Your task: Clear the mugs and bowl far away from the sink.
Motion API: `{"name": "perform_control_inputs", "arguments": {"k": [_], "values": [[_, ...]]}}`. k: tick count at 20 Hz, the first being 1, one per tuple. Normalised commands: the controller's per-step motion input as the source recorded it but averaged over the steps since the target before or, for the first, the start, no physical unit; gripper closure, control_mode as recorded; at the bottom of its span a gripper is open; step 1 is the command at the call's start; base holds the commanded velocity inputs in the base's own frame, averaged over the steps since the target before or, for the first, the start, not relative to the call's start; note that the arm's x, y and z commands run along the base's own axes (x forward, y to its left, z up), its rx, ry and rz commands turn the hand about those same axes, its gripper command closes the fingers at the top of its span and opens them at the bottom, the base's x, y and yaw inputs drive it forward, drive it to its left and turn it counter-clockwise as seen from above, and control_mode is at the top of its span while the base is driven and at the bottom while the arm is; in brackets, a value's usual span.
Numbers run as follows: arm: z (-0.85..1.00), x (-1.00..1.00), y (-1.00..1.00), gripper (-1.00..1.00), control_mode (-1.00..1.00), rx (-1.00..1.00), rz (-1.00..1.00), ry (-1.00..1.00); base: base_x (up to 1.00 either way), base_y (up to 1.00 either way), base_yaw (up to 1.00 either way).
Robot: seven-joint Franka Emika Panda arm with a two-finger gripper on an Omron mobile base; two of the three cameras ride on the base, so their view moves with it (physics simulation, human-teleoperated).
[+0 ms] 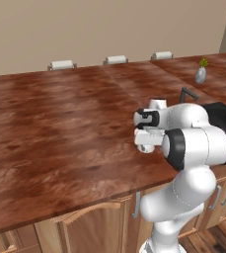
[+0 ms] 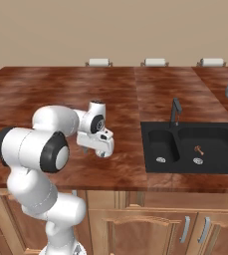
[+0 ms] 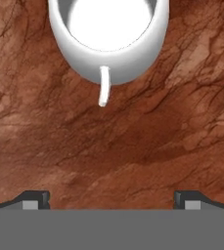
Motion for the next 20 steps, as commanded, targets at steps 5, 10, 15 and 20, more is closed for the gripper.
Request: {"name": "perform_control_inputs", "arguments": {"k": [5, 10, 15, 20], "values": [[-0.07, 0.14, 0.0, -1.0, -1.0, 0.0, 0.0, 0.0, 0.0, 0.0, 0.0], [-0.14, 0.13, 0.0, -1.0, -1.0, 0.0, 0.0, -0.04, 0.0, 0.0, 0.0], [-0.13, 0.12, 0.0, -1.0, -1.0, 0.0, 0.0, -0.05, 0.0, 0.0, 0.0], [-0.12, 0.13, 0.0, -1.0, -1.0, 0.0, 0.0, -0.02, 0.0, 0.0, 0.0]]}}
